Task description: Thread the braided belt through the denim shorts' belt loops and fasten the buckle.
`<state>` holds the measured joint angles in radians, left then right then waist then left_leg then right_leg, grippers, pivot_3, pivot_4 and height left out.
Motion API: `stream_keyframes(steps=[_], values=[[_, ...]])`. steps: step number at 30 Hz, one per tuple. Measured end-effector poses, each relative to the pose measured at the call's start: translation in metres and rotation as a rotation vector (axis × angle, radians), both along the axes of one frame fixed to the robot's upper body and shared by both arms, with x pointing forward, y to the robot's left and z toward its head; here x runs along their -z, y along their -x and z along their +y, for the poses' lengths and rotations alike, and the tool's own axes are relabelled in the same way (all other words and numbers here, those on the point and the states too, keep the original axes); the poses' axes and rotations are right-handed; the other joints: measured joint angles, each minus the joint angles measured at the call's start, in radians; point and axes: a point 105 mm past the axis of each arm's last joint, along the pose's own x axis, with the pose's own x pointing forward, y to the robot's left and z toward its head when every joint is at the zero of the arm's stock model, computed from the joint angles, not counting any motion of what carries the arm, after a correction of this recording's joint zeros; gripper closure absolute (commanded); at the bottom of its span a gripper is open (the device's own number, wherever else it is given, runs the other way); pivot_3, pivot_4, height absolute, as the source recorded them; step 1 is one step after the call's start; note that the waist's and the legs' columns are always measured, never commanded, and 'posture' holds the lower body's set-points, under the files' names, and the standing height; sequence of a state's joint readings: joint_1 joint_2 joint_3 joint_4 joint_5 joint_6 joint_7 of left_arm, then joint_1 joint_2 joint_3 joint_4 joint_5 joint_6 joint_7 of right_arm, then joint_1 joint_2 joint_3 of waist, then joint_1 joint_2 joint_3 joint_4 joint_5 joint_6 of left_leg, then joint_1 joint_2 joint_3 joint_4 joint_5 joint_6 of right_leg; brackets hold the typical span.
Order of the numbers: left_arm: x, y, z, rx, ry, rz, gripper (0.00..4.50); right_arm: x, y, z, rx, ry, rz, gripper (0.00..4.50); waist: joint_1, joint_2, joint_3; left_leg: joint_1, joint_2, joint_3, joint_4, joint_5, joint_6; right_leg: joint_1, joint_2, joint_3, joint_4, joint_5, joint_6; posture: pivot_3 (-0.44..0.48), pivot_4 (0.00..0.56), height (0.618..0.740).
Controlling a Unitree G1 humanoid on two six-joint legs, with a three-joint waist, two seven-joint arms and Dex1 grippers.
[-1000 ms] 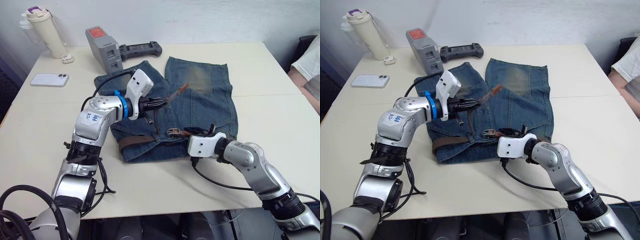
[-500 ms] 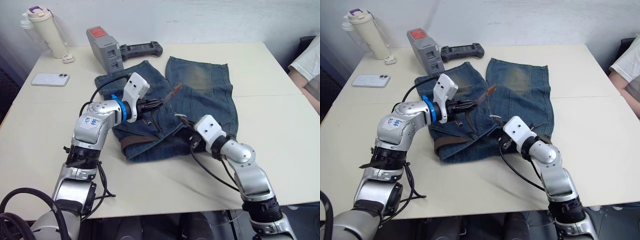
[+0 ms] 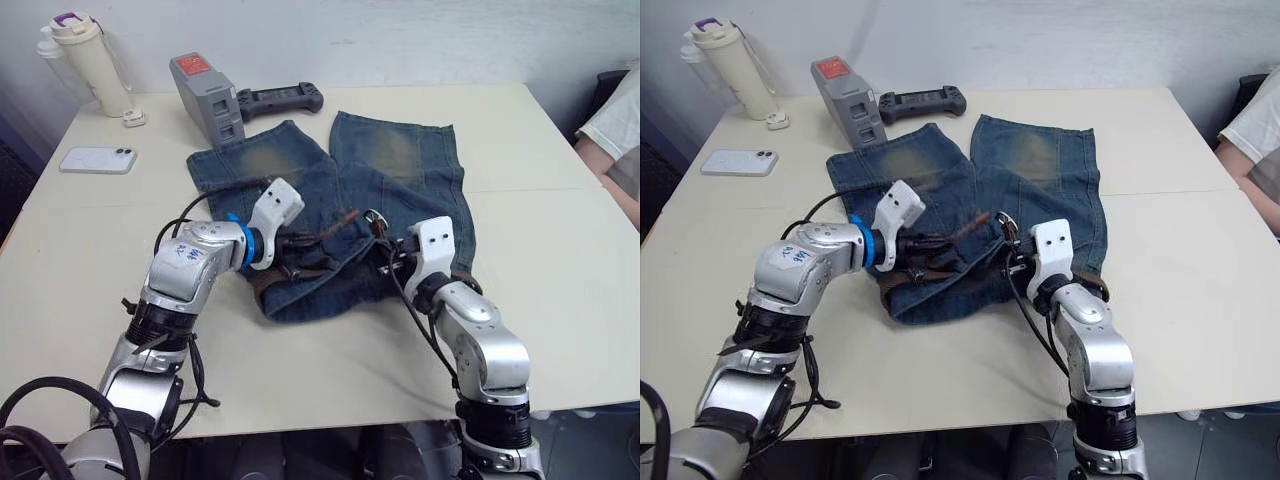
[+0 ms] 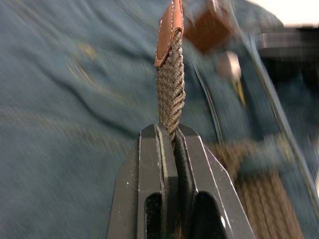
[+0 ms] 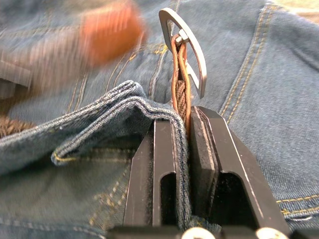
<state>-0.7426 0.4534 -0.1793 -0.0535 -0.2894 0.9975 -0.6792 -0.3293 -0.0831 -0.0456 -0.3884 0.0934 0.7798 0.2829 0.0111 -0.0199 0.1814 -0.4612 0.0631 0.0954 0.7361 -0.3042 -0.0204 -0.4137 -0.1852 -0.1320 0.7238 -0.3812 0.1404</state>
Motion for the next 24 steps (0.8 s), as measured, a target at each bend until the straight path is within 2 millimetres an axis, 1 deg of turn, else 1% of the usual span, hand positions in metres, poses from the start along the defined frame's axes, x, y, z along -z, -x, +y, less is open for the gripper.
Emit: stream_keyframes(steps=[3,12,14,18,24], values=[[0.004,0.004,-0.003,0.015,-0.017,0.023,4.5,-0.001,-0.001,0.0,0.021,0.006,0.003,4.47,0.0,0.0,0.0,0.0,0.0,0.0,0.0,0.0,0.0,0.0,0.0,0.0,0.0,0.0,0.0,0.0,0.15,0.664],[0.003,0.003,-0.008,0.01,-0.003,0.015,4.5,-0.001,0.001,0.008,-0.001,0.054,-0.006,4.47,-0.011,0.0,0.0,0.0,0.0,0.0,-0.001,0.0,0.0,0.0,0.0,0.0,0.0,0.0,0.0,0.0,0.15,0.664],[0.0,0.0,-0.01,-0.005,0.0,-0.009,4.5,-0.002,0.002,0.009,-0.004,0.064,-0.009,4.47,-0.012,0.0,0.0,0.0,0.0,0.0,-0.001,0.0,0.0,-0.001,0.0,0.0,0.0,0.0,0.0,0.0,0.15,0.664],[-0.013,-0.007,-0.01,-0.022,-0.006,-0.089,4.5,-0.002,0.004,0.009,-0.003,0.068,-0.008,4.47,-0.013,0.0,0.0,0.0,0.0,0.0,-0.002,0.0,0.0,-0.001,0.0,0.0,-0.001,0.0,0.0,0.0,0.15,0.664],[-0.013,-0.007,-0.014,-0.02,0.009,-0.096,4.5,-0.002,0.004,0.01,-0.001,0.069,-0.006,4.47,-0.013,0.0,0.0,0.0,0.0,0.0,-0.002,0.0,0.0,-0.001,0.0,0.0,-0.001,0.0,0.0,0.0,0.15,0.664]])
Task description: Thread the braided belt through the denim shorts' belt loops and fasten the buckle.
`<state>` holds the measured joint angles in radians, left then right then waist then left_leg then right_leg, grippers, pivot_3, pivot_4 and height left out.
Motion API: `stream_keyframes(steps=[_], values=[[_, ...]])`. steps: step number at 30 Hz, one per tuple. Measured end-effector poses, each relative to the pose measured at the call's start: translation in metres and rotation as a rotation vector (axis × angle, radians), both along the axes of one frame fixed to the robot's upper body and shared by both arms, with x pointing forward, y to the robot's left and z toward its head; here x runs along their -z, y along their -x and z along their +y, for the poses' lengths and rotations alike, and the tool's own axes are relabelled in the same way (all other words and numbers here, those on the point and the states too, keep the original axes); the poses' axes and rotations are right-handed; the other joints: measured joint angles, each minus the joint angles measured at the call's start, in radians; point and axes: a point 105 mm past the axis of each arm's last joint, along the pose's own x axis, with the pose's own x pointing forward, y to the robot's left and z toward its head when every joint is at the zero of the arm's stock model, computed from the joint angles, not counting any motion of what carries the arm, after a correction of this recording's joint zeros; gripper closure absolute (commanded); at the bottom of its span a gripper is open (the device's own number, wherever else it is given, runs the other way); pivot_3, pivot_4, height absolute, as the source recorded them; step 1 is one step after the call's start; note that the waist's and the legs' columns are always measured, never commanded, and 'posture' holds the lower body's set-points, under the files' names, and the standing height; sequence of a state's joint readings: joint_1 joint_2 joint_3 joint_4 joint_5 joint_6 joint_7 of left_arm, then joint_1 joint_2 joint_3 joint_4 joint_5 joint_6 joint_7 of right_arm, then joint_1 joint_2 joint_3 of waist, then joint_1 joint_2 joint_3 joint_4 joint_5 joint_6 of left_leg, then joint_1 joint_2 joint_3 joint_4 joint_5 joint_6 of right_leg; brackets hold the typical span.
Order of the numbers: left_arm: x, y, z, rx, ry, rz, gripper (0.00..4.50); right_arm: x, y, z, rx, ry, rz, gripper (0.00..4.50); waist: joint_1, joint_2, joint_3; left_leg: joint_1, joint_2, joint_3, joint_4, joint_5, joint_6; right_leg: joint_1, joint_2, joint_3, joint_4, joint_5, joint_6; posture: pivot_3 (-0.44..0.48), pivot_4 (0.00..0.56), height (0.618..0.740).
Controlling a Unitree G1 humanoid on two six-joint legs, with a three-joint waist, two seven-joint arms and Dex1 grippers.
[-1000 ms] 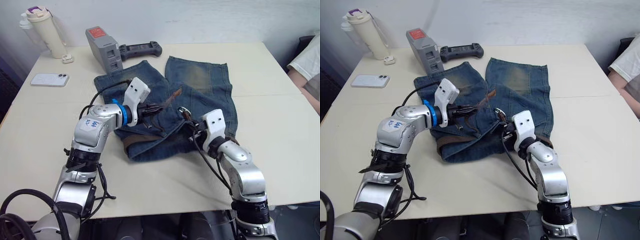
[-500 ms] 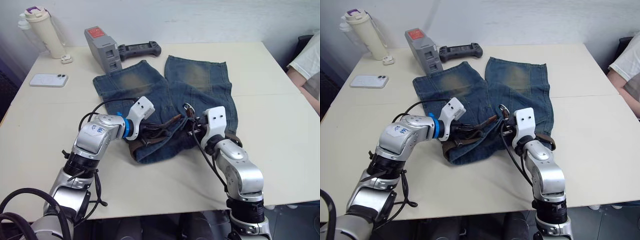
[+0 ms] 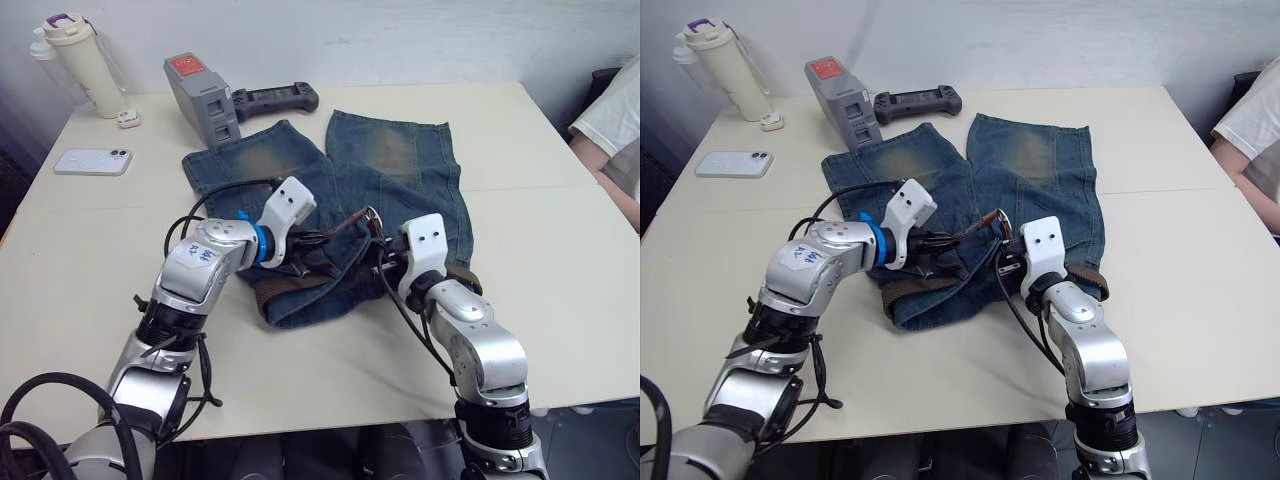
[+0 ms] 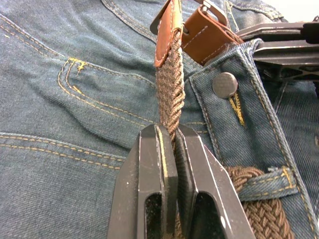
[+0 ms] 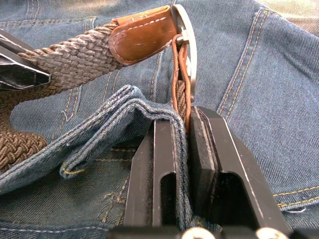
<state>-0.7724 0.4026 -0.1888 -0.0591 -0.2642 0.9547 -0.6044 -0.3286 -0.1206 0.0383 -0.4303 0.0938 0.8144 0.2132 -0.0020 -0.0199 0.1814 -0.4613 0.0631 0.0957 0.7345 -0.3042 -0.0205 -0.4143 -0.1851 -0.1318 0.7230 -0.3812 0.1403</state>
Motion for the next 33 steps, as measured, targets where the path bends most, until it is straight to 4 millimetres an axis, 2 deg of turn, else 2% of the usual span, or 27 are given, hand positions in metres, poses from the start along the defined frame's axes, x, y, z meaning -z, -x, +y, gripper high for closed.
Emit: stream_keyframes(steps=[33], values=[[0.005,0.01,-0.016,0.05,-0.007,0.014,4.5,-0.006,-0.002,-0.001,0.008,-0.034,-0.009,4.47,0.001,0.0,0.0,0.0,0.0,0.0,0.0,0.0,0.0,0.0,0.0,0.0,0.0,0.0,0.0,0.0,0.15,0.664]])
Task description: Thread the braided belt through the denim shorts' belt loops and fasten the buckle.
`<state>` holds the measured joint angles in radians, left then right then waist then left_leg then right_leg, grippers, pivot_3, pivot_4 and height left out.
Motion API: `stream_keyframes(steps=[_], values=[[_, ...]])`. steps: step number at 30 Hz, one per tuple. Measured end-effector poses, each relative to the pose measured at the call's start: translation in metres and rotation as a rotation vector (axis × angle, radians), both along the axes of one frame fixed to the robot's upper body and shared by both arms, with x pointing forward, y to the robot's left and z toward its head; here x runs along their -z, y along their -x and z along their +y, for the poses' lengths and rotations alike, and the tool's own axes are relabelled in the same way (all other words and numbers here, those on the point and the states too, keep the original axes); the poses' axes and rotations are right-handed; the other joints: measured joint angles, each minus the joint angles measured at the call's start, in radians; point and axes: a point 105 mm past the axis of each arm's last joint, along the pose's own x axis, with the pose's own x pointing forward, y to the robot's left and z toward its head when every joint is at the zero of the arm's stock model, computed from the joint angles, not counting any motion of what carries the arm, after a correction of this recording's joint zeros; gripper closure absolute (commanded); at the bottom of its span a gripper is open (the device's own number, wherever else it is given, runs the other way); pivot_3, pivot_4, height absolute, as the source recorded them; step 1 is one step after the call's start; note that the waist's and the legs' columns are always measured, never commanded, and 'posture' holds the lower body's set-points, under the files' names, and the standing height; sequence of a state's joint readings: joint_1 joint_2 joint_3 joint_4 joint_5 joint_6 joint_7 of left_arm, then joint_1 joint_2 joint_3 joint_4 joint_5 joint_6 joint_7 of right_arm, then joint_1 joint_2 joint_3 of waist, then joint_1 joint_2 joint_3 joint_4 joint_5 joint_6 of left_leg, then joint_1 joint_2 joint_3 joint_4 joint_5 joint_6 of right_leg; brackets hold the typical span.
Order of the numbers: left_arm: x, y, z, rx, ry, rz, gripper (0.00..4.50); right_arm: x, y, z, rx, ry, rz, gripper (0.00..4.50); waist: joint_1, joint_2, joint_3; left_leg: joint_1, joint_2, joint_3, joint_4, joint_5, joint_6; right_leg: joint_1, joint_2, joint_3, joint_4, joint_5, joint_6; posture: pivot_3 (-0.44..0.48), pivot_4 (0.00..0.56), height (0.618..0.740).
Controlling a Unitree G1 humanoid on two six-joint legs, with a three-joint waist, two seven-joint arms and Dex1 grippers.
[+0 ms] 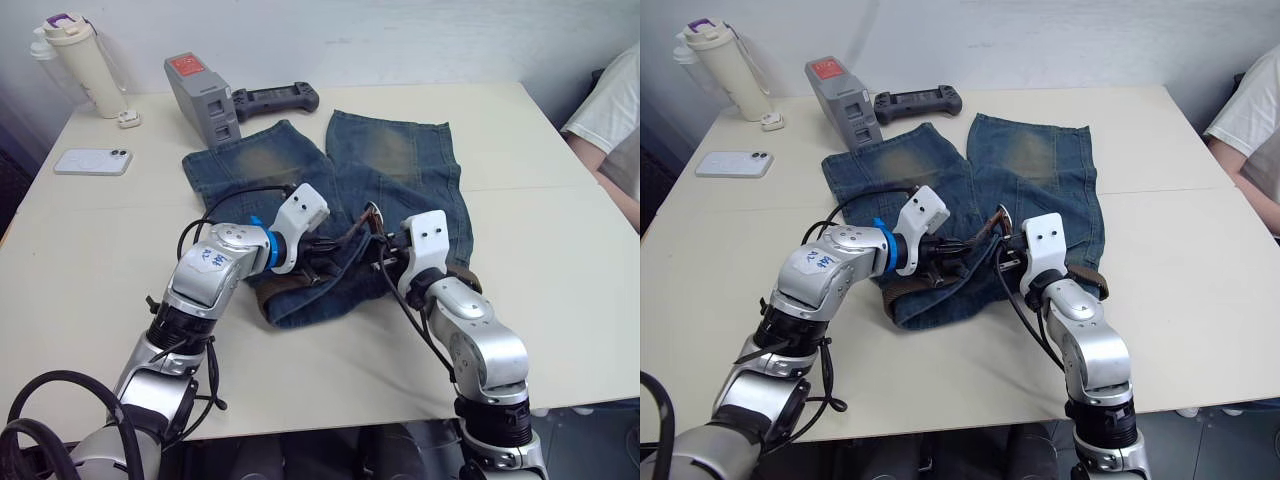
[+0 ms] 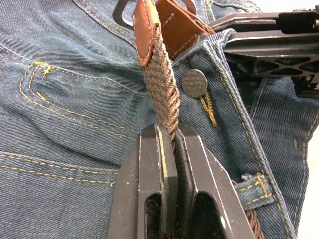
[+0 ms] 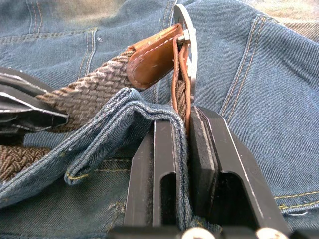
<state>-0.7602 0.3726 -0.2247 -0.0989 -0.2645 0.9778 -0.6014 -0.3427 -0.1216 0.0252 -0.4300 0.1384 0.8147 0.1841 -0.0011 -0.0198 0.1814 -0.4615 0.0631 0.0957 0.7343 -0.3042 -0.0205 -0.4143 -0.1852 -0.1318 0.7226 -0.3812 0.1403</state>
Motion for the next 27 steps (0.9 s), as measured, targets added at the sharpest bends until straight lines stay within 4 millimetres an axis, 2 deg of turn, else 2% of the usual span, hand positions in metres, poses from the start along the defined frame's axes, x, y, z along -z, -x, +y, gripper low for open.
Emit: stream_keyframes(steps=[5,18,23,27], values=[[0.0,0.0,0.0,-0.007,0.0,-0.002,4.5,0.001,0.001,-0.001,-0.035,0.058,-0.005,4.47,0.0,0.0,0.0,0.0,0.0,0.0,0.0,0.0,0.0,0.0,0.0,0.0,0.0,0.0,0.0,0.0,0.15,0.664],[-0.001,-0.007,-0.002,-0.019,0.007,-0.027,4.5,0.009,0.012,0.017,-0.17,0.216,-0.011,4.47,-0.001,0.0,0.0,0.0,0.0,0.0,-0.001,0.0,0.0,0.0,0.0,0.0,-0.001,0.0,0.0,0.0,0.15,0.664],[-0.001,-0.007,-0.002,-0.024,0.002,-0.031,4.5,0.013,0.021,0.02,-0.279,0.393,-0.048,4.47,-0.001,0.0,0.0,0.0,0.0,0.0,-0.001,0.0,0.0,0.0,0.0,0.0,-0.002,0.0,0.0,0.0,0.15,0.664],[-0.001,-0.007,-0.005,-0.011,0.006,-0.033,4.5,0.013,0.025,0.015,-0.328,0.455,-0.086,4.47,0.001,0.0,0.0,0.0,0.0,0.0,-0.001,0.0,0.0,0.0,0.0,0.0,-0.002,0.0,0.0,0.0,0.15,0.664]])
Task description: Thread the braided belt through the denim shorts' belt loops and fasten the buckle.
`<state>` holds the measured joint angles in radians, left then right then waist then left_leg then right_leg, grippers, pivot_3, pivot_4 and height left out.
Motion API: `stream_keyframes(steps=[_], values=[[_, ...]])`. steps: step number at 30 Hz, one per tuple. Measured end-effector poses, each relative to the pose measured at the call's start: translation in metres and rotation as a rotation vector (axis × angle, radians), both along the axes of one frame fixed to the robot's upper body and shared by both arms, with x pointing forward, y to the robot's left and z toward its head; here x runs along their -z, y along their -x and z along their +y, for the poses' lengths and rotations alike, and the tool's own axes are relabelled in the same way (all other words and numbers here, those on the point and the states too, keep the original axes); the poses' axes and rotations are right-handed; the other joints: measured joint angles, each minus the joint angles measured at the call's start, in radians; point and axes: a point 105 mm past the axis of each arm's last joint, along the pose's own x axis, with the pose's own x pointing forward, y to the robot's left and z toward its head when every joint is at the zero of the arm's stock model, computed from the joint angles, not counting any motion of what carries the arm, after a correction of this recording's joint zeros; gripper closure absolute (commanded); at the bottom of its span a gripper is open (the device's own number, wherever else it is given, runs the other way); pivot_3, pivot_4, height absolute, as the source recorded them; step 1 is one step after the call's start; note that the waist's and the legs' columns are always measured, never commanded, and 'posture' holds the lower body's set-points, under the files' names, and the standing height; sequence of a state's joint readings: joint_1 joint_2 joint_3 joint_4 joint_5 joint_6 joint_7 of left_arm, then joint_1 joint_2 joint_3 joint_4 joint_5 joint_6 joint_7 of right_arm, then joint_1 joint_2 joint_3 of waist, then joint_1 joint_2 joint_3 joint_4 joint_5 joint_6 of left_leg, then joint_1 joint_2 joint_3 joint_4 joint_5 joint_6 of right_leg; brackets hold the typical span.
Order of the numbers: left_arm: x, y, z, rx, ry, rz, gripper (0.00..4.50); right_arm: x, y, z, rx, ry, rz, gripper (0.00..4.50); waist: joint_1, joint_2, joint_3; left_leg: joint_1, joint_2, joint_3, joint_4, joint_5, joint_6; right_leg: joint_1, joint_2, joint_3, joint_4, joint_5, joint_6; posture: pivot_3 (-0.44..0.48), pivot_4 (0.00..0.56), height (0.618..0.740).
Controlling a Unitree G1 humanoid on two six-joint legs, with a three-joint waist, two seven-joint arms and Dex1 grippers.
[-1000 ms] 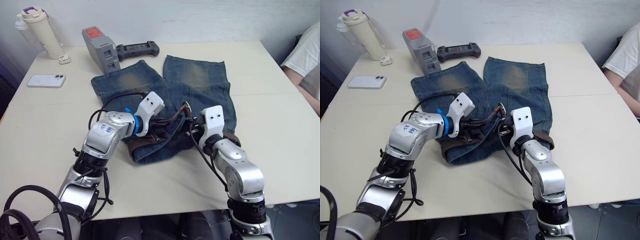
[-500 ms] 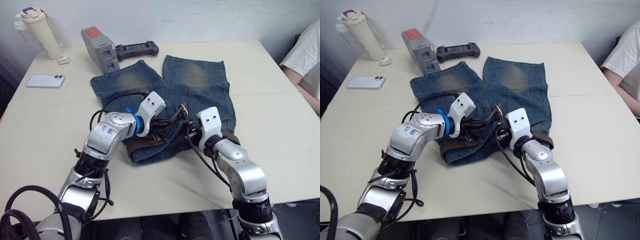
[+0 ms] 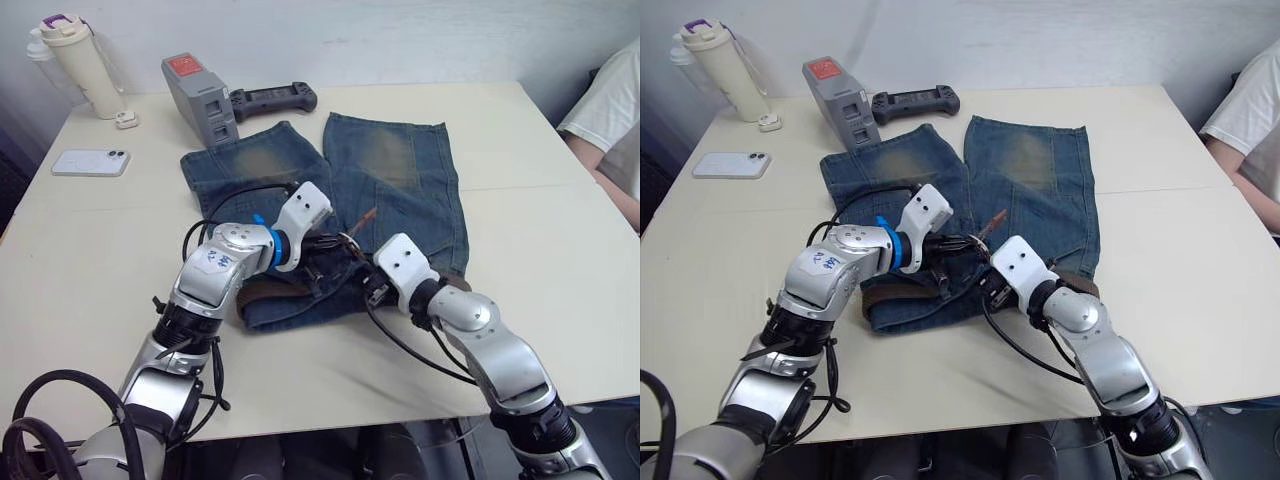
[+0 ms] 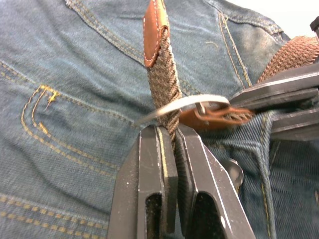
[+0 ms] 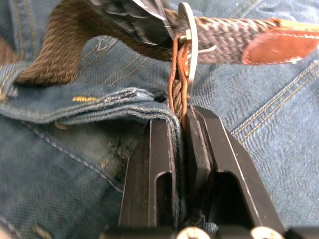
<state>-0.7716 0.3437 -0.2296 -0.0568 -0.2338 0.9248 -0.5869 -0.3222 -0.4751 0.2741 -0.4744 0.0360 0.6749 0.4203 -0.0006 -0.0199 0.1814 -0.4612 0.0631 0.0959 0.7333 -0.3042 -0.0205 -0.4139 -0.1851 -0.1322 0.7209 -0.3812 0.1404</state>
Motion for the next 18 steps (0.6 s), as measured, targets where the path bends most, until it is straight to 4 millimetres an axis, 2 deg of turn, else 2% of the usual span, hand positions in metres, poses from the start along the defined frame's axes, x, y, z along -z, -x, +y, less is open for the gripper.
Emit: stream_keyframes(steps=[9,12,13,15,18], values=[[0.001,0.002,-0.005,0.024,0.006,0.004,4.5,0.0,0.006,-0.004,-0.103,0.122,-0.048,4.47,0.002,0.0,0.0,0.0,0.0,0.0,0.0,0.0,0.0,0.001,0.0,0.0,0.0,0.0,0.0,0.0,0.15,0.664],[0.002,0.002,-0.006,0.03,0.009,0.007,4.5,0.002,0.007,-0.004,-0.115,0.118,-0.031,2.97,0.002,0.0,0.0,0.0,0.0,0.0,0.0,0.0,0.0,0.001,0.0,-0.001,-0.001,0.0,0.0,0.0,0.15,0.664],[0.002,0.002,-0.006,0.032,0.011,0.005,4.5,0.004,0.009,-0.003,-0.126,0.114,-0.02,2.65,0.002,0.0,0.0,0.0,0.0,0.0,0.0,0.0,0.0,0.001,0.0,-0.001,-0.001,0.0,0.0,0.0,0.15,0.664],[0.002,0.002,-0.007,0.033,0.011,0.005,4.5,0.006,0.013,-0.003,-0.157,0.116,0.005,1.7,0.002,0.0,0.0,0.0,0.0,0.0,0.0,0.0,0.0,0.001,0.0,-0.001,-0.001,0.0,0.0,0.0,0.15,0.664],[0.002,0.002,-0.007,0.031,0.01,0.003,4.5,-0.001,0.021,-0.005,-0.204,0.139,0.002,0.21,0.004,0.0,0.0,0.0,0.0,-0.001,0.0,0.0,0.0,0.001,0.0,-0.001,-0.001,0.0,0.0,0.0,0.15,0.664]])
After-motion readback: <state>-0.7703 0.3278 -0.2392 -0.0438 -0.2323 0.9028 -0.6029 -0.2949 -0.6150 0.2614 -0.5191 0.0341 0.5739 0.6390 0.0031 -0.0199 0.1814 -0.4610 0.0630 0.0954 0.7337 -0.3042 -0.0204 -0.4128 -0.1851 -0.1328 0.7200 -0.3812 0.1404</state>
